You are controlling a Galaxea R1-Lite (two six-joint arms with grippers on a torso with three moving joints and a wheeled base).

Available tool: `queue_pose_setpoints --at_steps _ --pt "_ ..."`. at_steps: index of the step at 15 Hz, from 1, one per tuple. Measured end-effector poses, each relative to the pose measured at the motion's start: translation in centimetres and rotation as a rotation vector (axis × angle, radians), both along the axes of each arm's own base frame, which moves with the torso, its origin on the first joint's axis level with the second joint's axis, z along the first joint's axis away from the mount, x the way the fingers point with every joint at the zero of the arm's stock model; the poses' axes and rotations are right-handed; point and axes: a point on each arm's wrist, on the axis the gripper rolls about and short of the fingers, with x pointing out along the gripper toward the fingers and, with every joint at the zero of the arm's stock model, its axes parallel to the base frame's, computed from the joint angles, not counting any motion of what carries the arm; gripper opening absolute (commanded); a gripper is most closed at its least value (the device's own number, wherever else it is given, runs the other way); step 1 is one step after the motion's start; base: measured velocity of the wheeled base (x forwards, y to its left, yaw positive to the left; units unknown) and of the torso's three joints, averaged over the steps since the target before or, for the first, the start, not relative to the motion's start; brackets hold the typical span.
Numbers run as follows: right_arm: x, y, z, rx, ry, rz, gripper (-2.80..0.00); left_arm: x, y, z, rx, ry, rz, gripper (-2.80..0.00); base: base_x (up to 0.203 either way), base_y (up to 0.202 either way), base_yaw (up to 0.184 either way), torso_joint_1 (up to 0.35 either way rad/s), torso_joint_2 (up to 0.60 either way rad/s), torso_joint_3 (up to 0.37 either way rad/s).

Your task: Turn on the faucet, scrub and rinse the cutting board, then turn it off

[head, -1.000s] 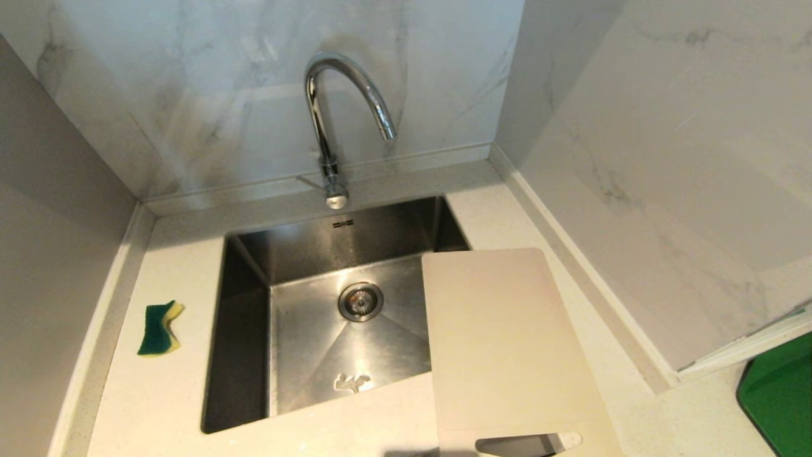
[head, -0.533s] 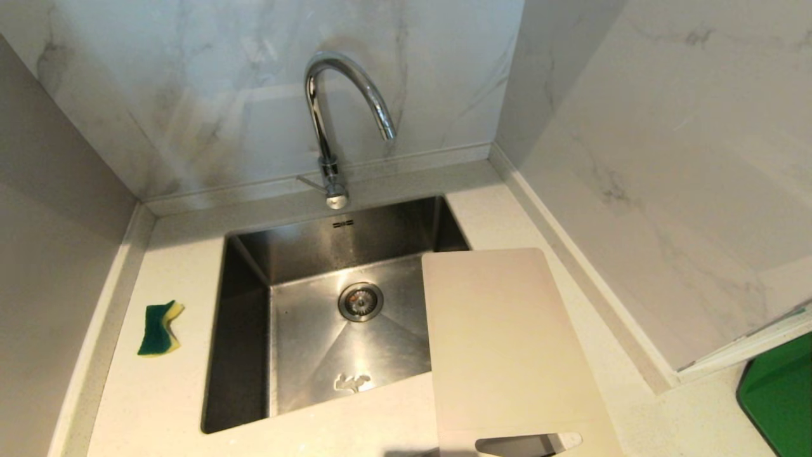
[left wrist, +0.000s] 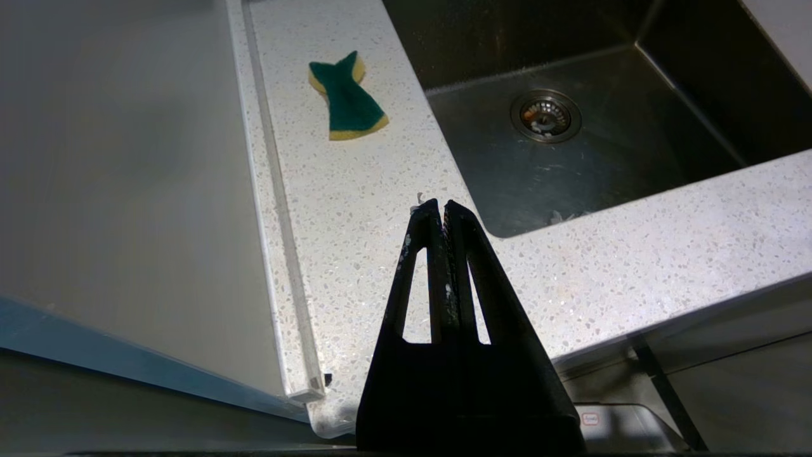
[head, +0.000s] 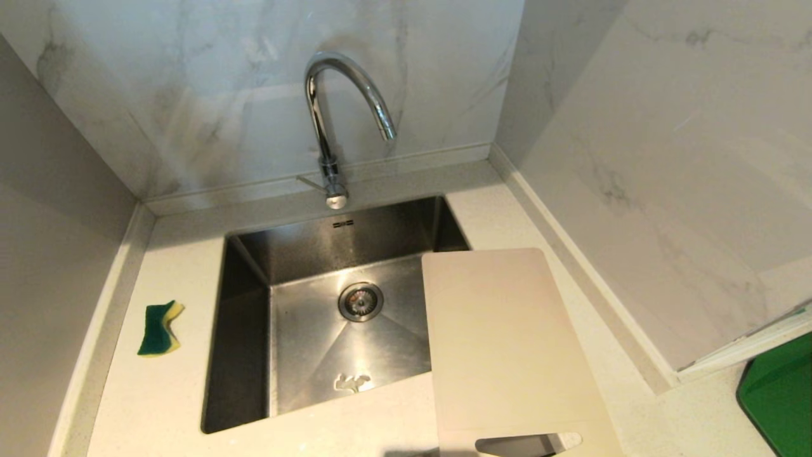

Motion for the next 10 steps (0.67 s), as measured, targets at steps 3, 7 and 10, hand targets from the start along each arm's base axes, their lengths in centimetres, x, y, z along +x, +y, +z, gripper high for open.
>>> queue_pose_setpoints --at_steps 3,7,10 --pt "0.0 0.0 0.0 0.0 0.0 0.0 -2.8 0.0 0.0 0.0 0.0 0.0 0.0 -2.8 0.0 0.0 0.0 0.0 0.0 0.0" --pt "0.0 0.0 0.0 0.0 0.0 -0.001 -2.8 0.0 0.0 0.0 0.0 0.0 0.0 -2.8 0.0 0.0 0.0 0.0 0.0 0.0" --pt "0.0 0.0 0.0 0.0 0.0 -0.001 -2.8 0.0 0.0 0.0 0.0 0.0 0.0 -2.8 0.0 0.0 0.0 0.0 0.0 0.0"
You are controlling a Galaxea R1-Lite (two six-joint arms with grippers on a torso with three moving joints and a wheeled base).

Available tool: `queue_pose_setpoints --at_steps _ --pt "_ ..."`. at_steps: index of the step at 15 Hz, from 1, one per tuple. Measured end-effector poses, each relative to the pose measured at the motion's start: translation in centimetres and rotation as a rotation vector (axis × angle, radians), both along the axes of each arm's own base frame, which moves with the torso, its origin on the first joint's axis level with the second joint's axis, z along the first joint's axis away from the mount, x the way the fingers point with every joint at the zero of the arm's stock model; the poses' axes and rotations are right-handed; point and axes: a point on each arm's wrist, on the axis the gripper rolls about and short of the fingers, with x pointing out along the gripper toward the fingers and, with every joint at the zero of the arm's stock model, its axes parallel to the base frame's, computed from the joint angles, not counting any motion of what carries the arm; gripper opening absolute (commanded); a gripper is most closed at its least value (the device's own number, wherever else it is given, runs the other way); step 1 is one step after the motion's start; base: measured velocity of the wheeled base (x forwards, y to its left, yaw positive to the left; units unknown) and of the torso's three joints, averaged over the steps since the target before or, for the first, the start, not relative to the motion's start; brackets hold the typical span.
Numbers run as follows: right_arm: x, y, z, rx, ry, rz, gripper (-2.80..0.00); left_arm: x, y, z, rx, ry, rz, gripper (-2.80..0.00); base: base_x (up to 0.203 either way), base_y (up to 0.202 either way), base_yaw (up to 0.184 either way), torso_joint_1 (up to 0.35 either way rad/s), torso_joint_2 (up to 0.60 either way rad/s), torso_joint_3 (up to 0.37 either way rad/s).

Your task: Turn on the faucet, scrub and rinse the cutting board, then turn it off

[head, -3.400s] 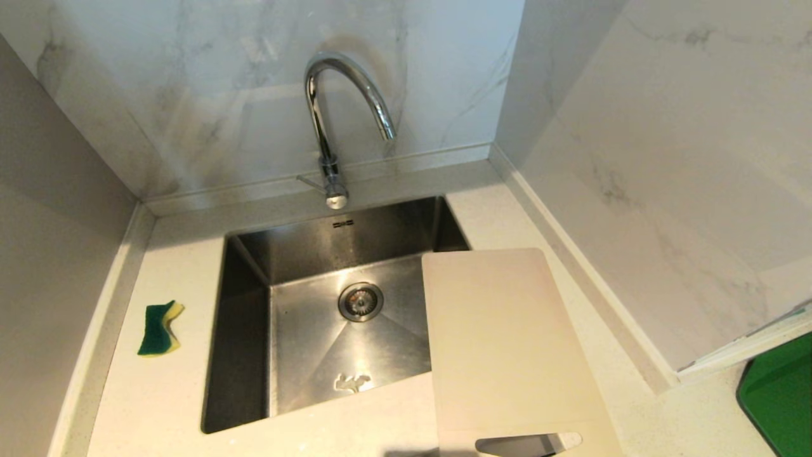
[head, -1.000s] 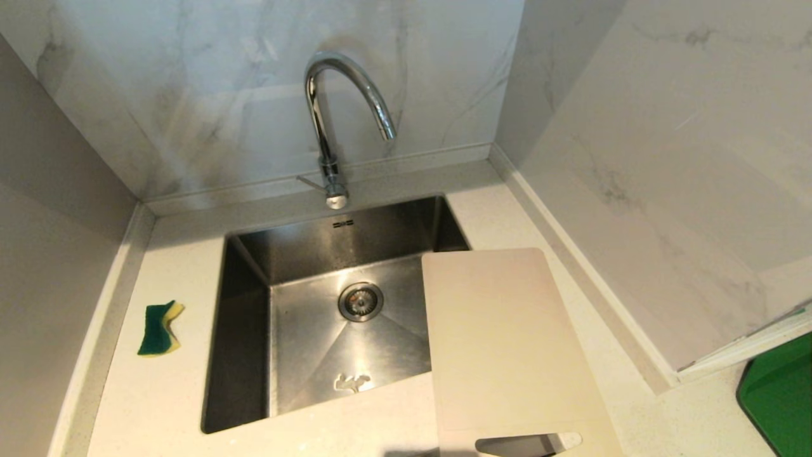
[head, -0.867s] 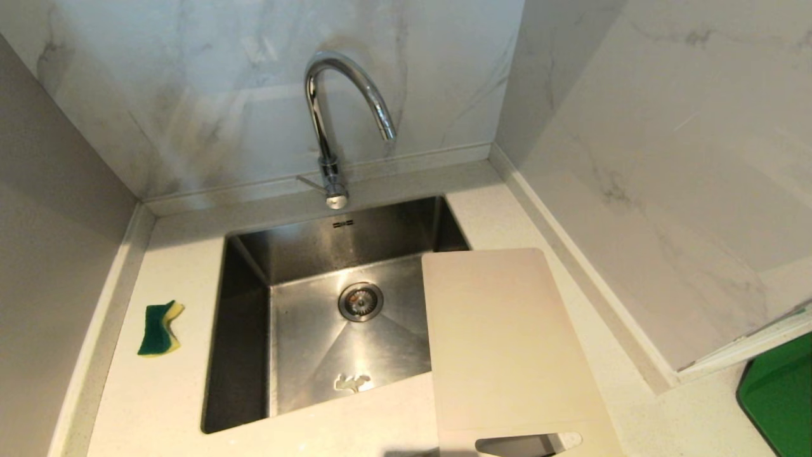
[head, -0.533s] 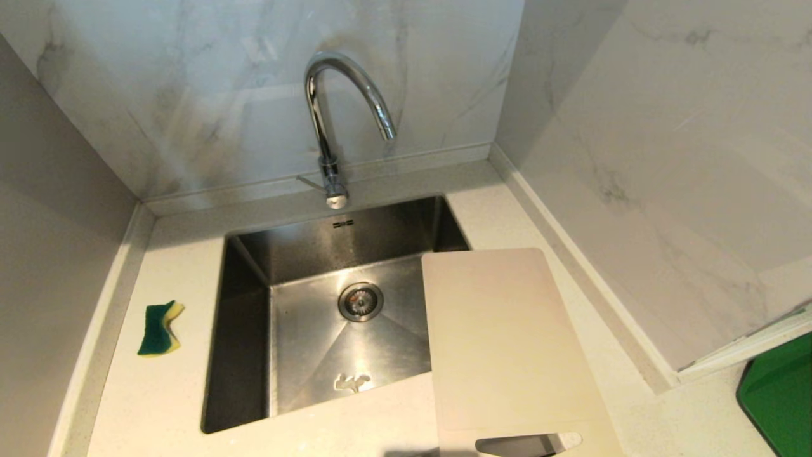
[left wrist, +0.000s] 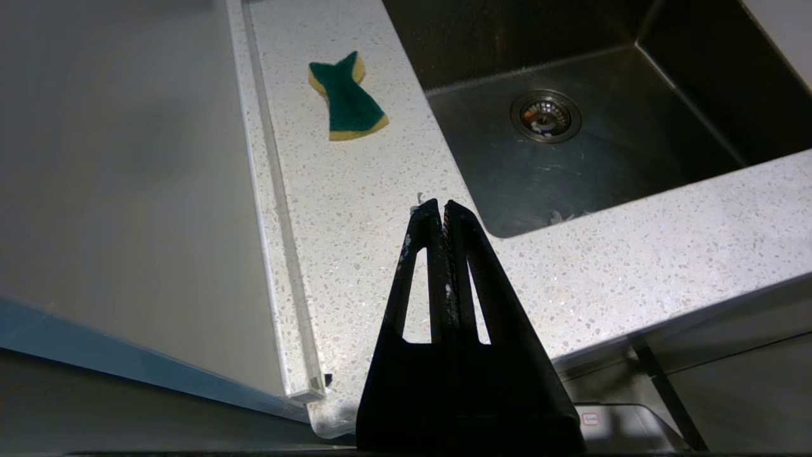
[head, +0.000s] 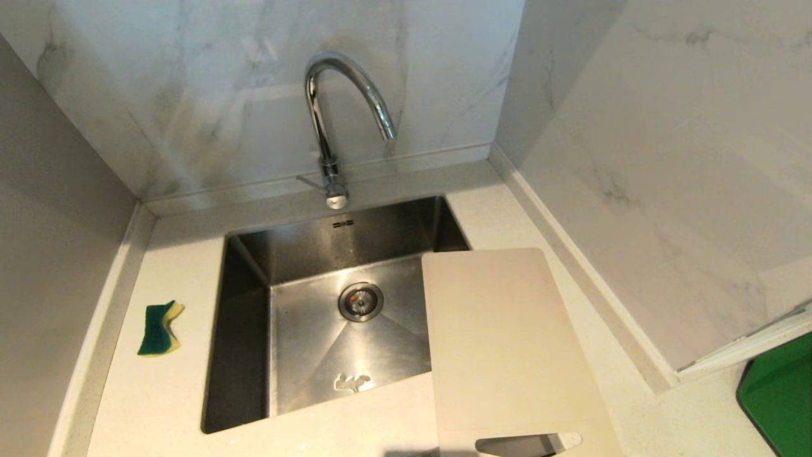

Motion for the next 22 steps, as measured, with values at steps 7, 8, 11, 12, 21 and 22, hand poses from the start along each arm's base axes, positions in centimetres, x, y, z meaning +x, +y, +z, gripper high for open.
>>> queue_pose_setpoints --at_steps 7,8,11,12,21,22 --pt "0.0 0.0 0.0 0.0 0.0 0.0 -2.8 0.0 0.0 0.0 0.0 0.0 0.0 -2.8 0.0 0.0 0.0 0.0 0.0 0.0" --pt "0.0 0.0 0.0 0.0 0.0 0.0 -2.8 0.0 0.0 0.0 0.0 0.0 0.0 -2.8 0.0 0.0 0.0 0.0 0.0 0.0" --pt "0.0 0.0 0.0 0.0 0.0 0.0 -2.8 0.0 0.0 0.0 0.0 0.0 0.0 -2.8 0.0 0.0 0.0 0.0 0.0 0.0" --pt "0.0 0.0 0.01 0.0 0.0 0.0 -2.8 0.0 0.0 0.0 0.0 0.0 0.0 -2.8 0.0 0.0 0.0 0.0 0.0 0.0" --pt "0.0 0.0 0.01 0.002 0.0 0.0 -2.8 0.0 0.0 0.0 0.0 0.0 0.0 -2.8 0.0 0.0 0.0 0.0 0.0 0.0" --pt "0.0 0.0 0.01 0.002 0.0 0.0 -2.8 0.0 0.0 0.0 0.0 0.0 0.0 -2.8 0.0 0.0 0.0 0.0 0.0 0.0"
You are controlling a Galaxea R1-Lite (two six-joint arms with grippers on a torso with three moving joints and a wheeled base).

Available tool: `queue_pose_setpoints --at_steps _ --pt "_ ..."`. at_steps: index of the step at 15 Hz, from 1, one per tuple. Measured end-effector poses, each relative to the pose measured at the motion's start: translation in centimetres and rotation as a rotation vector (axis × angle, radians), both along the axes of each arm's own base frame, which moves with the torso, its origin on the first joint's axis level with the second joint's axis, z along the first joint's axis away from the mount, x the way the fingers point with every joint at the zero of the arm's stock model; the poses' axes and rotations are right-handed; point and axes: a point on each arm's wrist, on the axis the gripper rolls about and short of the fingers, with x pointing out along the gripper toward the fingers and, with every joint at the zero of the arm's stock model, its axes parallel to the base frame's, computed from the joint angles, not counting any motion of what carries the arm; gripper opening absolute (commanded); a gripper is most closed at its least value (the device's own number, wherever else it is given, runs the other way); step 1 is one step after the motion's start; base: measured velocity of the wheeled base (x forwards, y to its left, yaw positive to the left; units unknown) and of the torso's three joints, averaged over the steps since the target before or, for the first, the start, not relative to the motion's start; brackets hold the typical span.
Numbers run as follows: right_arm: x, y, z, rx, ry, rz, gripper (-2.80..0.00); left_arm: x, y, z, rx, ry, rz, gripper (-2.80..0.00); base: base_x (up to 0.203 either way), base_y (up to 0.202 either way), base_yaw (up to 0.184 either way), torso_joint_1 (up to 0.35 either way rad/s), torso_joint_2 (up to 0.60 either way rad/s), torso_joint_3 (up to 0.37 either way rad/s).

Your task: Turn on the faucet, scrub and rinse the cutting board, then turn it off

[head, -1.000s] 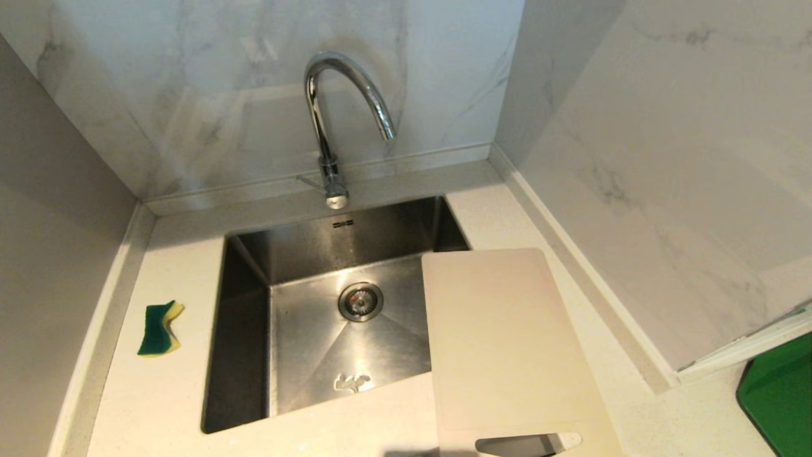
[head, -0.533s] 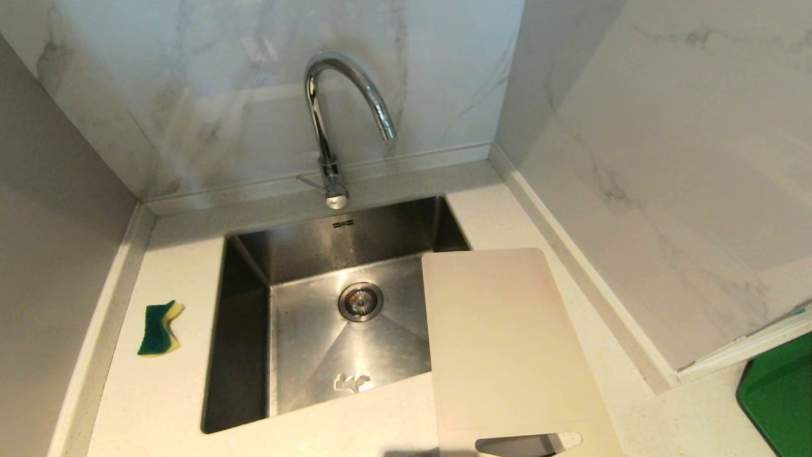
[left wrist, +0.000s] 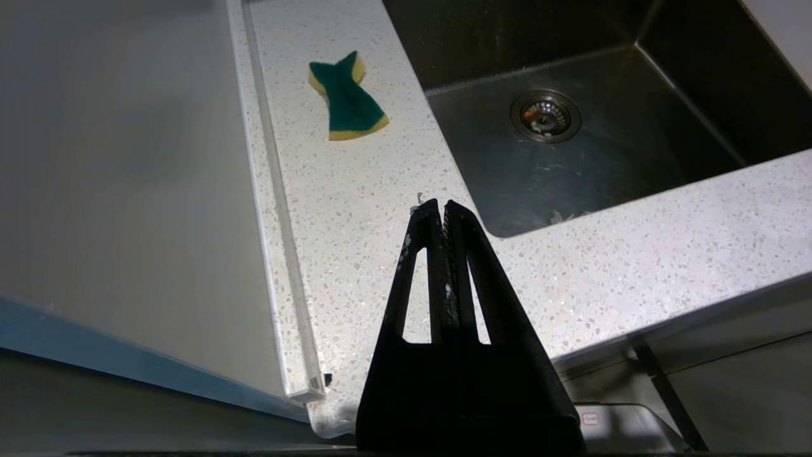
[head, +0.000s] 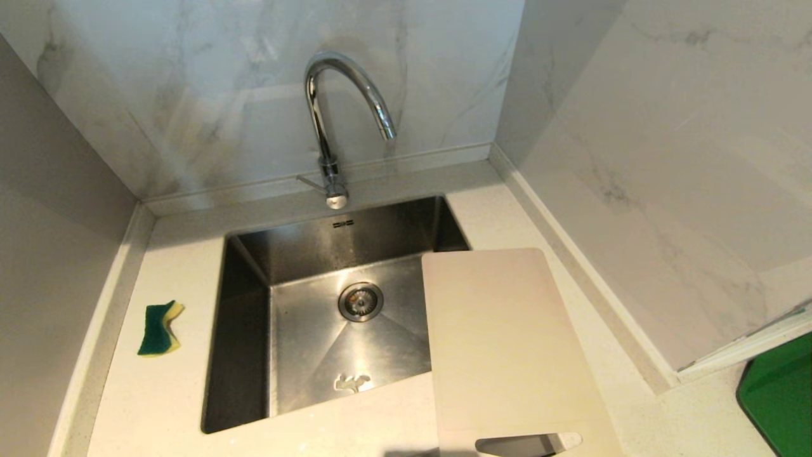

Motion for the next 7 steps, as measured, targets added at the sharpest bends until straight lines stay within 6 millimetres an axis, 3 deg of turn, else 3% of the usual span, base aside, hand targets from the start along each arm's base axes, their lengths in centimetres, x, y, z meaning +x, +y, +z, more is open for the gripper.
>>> queue_pose_setpoints --at_steps 7 --pt "0.02 -0.01 -0.03 -0.002 -0.001 -0.006 -2.8 0.0 0.0 0.0 0.0 0.0 0.0 -2.8 0.0 0.0 0.0 0.0 0.0 0.0"
